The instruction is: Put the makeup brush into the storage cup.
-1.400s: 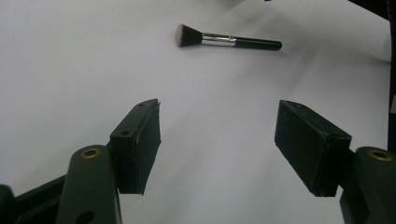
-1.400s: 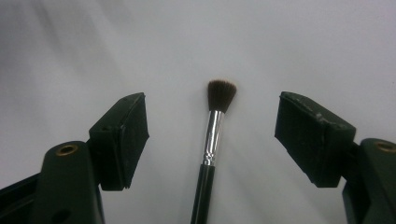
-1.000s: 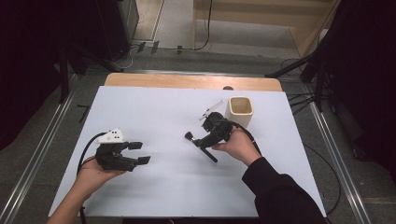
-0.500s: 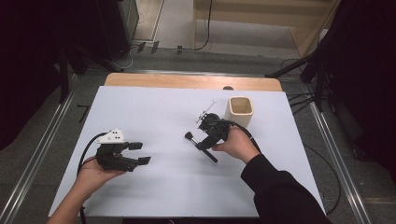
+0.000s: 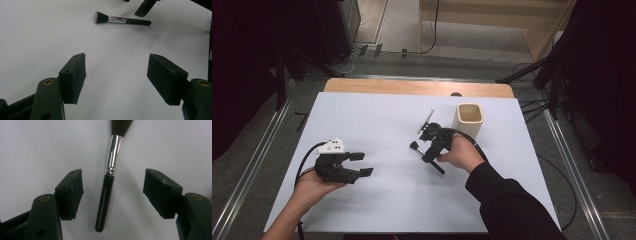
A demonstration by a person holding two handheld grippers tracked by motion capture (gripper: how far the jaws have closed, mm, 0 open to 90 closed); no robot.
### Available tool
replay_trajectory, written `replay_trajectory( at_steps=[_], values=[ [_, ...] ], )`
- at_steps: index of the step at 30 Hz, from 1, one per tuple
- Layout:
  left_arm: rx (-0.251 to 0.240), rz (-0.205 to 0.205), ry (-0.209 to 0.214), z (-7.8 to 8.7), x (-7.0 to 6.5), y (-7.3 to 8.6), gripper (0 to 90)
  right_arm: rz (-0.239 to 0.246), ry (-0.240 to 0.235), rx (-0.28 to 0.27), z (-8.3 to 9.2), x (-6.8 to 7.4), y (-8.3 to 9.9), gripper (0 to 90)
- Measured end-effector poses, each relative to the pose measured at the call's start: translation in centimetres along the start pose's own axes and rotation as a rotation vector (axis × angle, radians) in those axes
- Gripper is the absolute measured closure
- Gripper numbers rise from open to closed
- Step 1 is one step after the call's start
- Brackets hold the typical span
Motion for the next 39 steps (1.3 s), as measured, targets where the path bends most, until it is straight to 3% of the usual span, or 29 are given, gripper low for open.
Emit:
replay_trajectory(
  at_steps=[20,24,26,29,35,39],
  values=[
    [0.000,0.000,0.001,0.0,0.0,0.0,32.1,-0.014,0.009,0.036,-3.2,0.2,0.4,41.6],
    [0.000,-0.001,0.000,0.0,0.0,0.0,32.2,-0.014,0.030,0.031,-3.1,0.1,0.3,47.1],
    [-0.001,0.000,0.000,0.0,0.0,0.0,32.2,-0.010,0.028,0.031,-3.0,0.3,0.2,57.5],
    [0.000,0.001,-0.001,0.0,0.0,0.0,32.1,-0.009,0.034,0.037,-3.0,0.5,0.1,62.4],
    [0.000,0.001,-0.001,0.0,0.0,0.0,32.1,-0.045,0.024,0.052,-3.0,0.7,-0.1,75.7],
    [0.001,0.001,-0.001,-0.1,0.0,0.0,32.1,-0.067,0.024,0.055,-2.9,0.6,-0.1,78.8]
  ],
)
Point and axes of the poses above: each handheld gripper's, and its own axes: z roughly backward along the jaws, y roughly out of its underside, x roughly to its left, the point moved 5 cm from there along -z, roughly forward along the jaws, and after that the axes turned 15 degrees about z, right-handed, at the moved point
